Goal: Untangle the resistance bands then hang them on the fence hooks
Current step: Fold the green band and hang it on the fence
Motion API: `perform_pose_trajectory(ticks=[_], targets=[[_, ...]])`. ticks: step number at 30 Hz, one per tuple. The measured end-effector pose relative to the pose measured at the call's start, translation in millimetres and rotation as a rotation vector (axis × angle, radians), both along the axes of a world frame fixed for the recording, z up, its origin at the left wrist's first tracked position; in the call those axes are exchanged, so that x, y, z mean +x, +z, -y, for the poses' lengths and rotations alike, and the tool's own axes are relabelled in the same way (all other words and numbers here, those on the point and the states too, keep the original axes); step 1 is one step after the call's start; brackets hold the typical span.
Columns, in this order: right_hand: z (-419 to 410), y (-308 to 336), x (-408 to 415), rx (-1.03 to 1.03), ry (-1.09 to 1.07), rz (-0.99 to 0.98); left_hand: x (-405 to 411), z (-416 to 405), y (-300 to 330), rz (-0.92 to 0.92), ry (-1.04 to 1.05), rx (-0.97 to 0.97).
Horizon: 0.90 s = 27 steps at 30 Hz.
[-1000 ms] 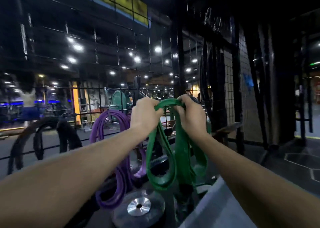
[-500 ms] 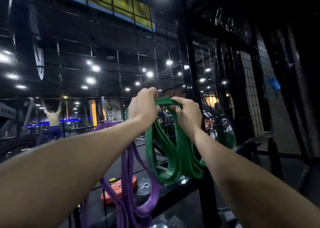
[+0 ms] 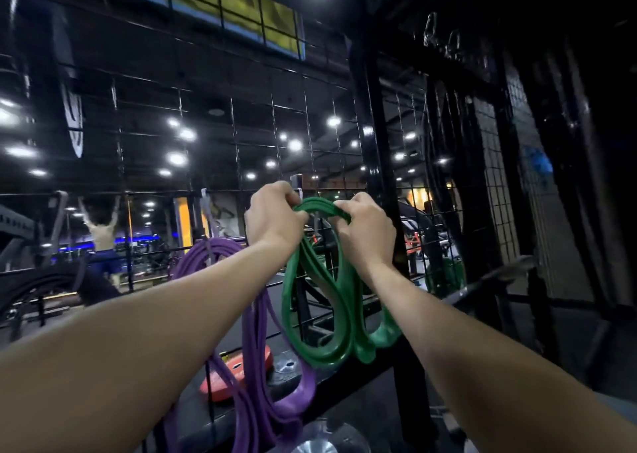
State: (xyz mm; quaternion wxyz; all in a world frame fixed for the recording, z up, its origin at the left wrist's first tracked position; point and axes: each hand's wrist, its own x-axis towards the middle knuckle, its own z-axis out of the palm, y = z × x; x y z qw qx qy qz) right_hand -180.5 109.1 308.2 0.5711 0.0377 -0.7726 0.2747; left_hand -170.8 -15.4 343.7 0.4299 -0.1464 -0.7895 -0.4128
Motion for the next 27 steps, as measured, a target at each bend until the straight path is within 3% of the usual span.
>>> perform_pose_trajectory(ticks=[6, 9, 15, 18, 21, 25, 27], targets=[[-4, -2, 8, 0.005, 0.009, 0.127, -7, -3, -25, 0.151, -0.026, 0.088], [-4, -3, 9, 0.044, -0.011, 0.136, -5, -6, -28, 0.139, 0.001, 0.103], [1, -21, 7, -0.092, 0.071, 0.151, -12, -12, -41, 0.118, 0.011, 0.107], [2, -26, 10, -0.021, 0.067, 0.169, -9, -8, -45, 0.139, 0.014, 0.072], [-3, -30, 11, 0.036, 0.074, 0.275, 0, -6, -45, 0.162, 0.071, -0.046], [-9, -54, 10, 0.076, 0.044, 0.474, 14, -8, -52, 0.146, 0.275, -0.372], [-14, -62, 11, 0.033, 0.052, 0.518, 16, -7, -53, 0.158, 0.281, -0.413]])
